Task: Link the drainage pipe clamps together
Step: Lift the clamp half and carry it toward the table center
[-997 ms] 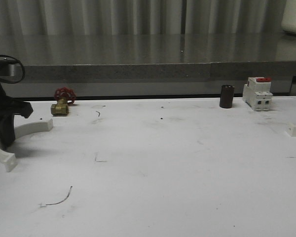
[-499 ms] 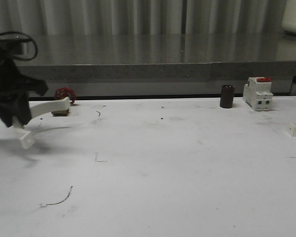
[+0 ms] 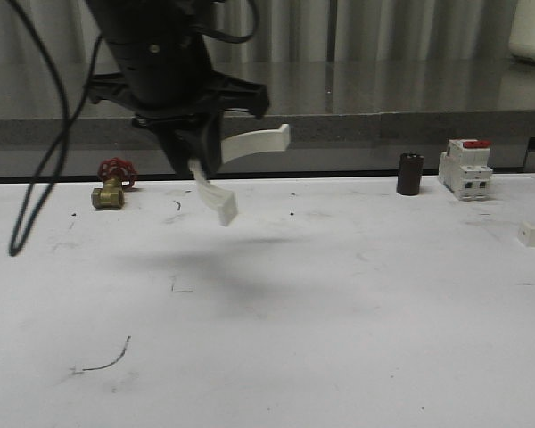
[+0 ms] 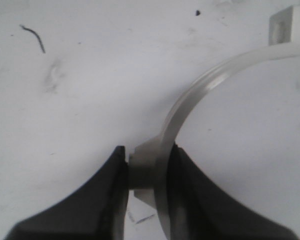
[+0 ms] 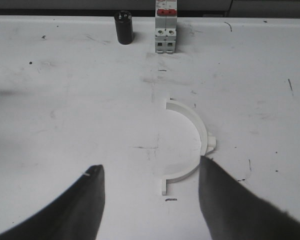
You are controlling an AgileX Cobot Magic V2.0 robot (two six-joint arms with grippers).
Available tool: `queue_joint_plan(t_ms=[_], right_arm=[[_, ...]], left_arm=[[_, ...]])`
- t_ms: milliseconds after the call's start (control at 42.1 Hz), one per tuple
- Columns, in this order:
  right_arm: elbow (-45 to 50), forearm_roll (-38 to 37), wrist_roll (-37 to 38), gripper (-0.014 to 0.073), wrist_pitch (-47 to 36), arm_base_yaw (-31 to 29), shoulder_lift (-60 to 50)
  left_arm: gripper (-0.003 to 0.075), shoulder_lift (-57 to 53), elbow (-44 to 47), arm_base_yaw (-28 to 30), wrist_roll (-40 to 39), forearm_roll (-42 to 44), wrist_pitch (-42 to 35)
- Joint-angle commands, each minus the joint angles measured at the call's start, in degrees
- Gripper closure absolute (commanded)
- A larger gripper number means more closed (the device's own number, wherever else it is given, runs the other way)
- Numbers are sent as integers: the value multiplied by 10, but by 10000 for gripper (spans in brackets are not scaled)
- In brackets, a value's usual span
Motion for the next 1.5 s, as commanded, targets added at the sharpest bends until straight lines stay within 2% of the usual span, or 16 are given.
queue_joint_plan(t_ms=[0, 119, 309, 475, 1472], right_arm=[[-19, -4, -6, 146, -37, -4, 1], [-19, -4, -6, 146, -37, -4, 1], [-19, -4, -6, 146, -37, -4, 1], [-19, -4, -6, 146, -37, -4, 1], [-19, -4, -6, 146, -37, -4, 1]], left_arm=[[615, 3, -53, -31, -53, 17, -2], [615, 42, -96, -54, -88, 19, 1], [615, 103, -145, -56, -163, 10, 30], [615, 132, -153, -56, -208, 5, 60], [614, 137, -153, -55, -276, -7, 83]])
